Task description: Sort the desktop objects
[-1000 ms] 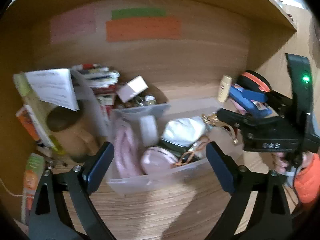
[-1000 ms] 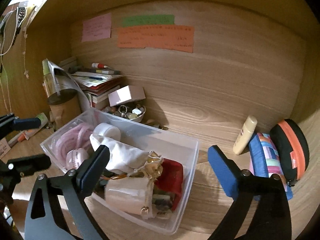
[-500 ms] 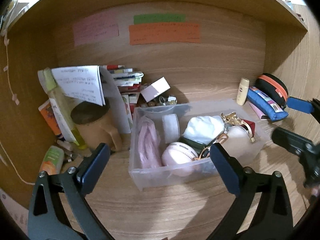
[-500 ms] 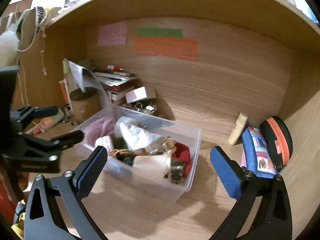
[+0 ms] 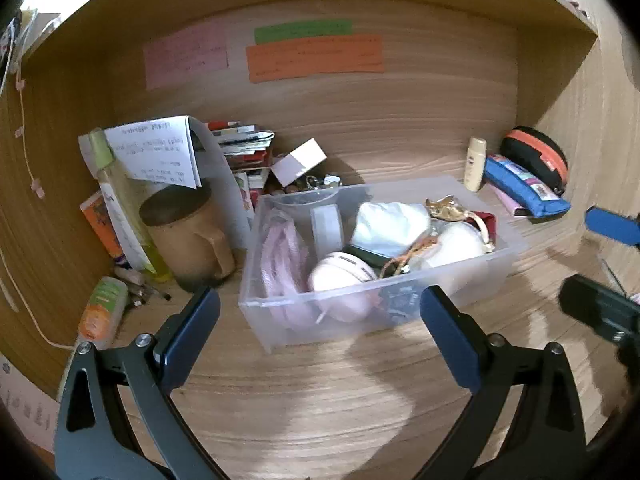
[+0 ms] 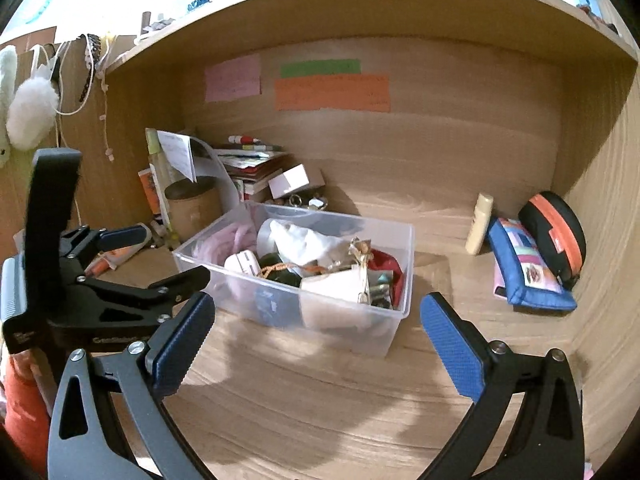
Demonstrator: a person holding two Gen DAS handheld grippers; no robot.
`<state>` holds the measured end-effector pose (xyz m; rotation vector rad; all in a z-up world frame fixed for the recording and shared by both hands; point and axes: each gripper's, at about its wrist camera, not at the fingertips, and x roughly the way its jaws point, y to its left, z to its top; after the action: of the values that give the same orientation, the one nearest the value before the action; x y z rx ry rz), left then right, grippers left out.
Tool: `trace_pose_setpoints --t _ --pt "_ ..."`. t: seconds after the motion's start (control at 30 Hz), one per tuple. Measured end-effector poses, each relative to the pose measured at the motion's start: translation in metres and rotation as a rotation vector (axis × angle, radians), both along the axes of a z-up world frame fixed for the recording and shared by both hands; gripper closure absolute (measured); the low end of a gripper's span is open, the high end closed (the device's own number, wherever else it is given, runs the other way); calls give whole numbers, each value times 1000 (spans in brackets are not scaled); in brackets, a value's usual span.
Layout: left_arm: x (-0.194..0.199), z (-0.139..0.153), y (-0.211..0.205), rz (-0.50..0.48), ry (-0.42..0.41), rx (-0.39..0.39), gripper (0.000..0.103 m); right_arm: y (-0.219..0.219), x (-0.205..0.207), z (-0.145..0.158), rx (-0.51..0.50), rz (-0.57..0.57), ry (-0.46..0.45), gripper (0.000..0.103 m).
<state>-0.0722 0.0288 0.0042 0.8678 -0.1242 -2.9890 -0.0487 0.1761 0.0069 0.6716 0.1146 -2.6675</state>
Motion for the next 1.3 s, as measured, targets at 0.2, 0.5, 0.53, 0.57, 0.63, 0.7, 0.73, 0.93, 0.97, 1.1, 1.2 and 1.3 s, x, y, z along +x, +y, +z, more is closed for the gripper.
trace_pose_setpoints --t 0.2,0.5,0.53,0.57,0.63,0.7,0.73,0.93,0.97,1.1,1.2,1.3 --pt "4 -3 4 22 -12 12 2 4 -5 -5 -8 1 -30 0" --pt "4 -5 6 21 -17 32 2 4 -12 -13 -1 12 -54 0" --pt "4 -5 6 22 -17 34 2 4 -12 -13 -2 12 -54 0" --pt "4 -4 6 21 -17 35 2 4 -13 -14 -3 12 -55 0" --pt "4 -4 6 19 -14 37 2 5 -15 -15 -8 13 -61 0" --pt "3 -4 5 18 -15 39 2 5 -16 -17 -12 14 -70 0" --pt "3 -5 5 17 -16 41 2 5 -17 -18 -12 14 -75 0" --pt "3 -5 5 19 -15 45 2 7 -22 -22 -10 11 -90 0" --pt "3 -5 4 17 -16 49 2 7 -22 -21 -10 11 -90 0" --pt "3 -4 3 12 -18 72 2 10 -24 -16 -29 17 -83 0" --pt "3 -4 4 16 -11 68 2 12 -25 -14 -30 15 -80 0" --pt "2 -4 3 17 -12 69 2 12 -27 -15 -33 13 -82 0"
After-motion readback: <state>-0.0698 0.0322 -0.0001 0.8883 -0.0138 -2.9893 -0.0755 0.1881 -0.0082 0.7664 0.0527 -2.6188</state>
